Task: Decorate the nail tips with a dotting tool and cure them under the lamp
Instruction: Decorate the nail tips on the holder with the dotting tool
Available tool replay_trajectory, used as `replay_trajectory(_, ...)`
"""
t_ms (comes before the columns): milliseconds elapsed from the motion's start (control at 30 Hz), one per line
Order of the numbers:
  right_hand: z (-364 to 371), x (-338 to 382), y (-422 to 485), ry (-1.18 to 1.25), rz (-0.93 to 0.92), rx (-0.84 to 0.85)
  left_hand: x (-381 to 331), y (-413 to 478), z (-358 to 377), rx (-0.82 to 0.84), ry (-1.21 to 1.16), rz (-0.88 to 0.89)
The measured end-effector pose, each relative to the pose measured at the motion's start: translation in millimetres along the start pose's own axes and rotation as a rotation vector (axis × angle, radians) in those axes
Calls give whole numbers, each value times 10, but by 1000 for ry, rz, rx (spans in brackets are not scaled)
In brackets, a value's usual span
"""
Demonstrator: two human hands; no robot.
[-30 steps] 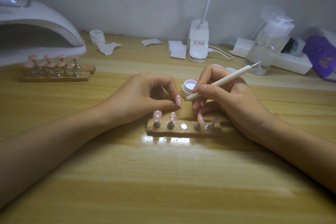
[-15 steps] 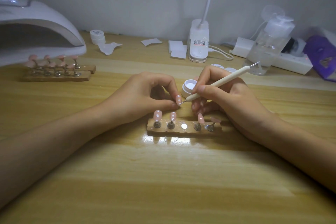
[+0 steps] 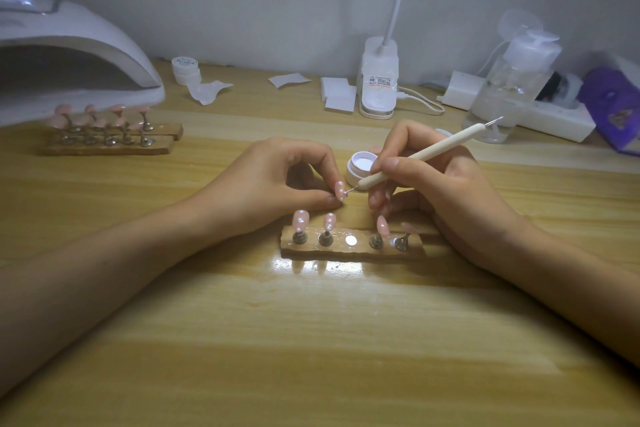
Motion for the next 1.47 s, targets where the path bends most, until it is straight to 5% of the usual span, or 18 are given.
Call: replay_trajectory(1467, -16, 30, -17, 53, -65, -38, -25, -1, 4, 8, -8, 13)
Point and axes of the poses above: each hand's wrist, its own y-axis towards the middle knuckle, its own z-axis out of the palm, x = y × z, the point moved 3 cm from there along y, towards the middle knuckle, and after that the axes turned 9 degrees about z, right-handed, at the moved point
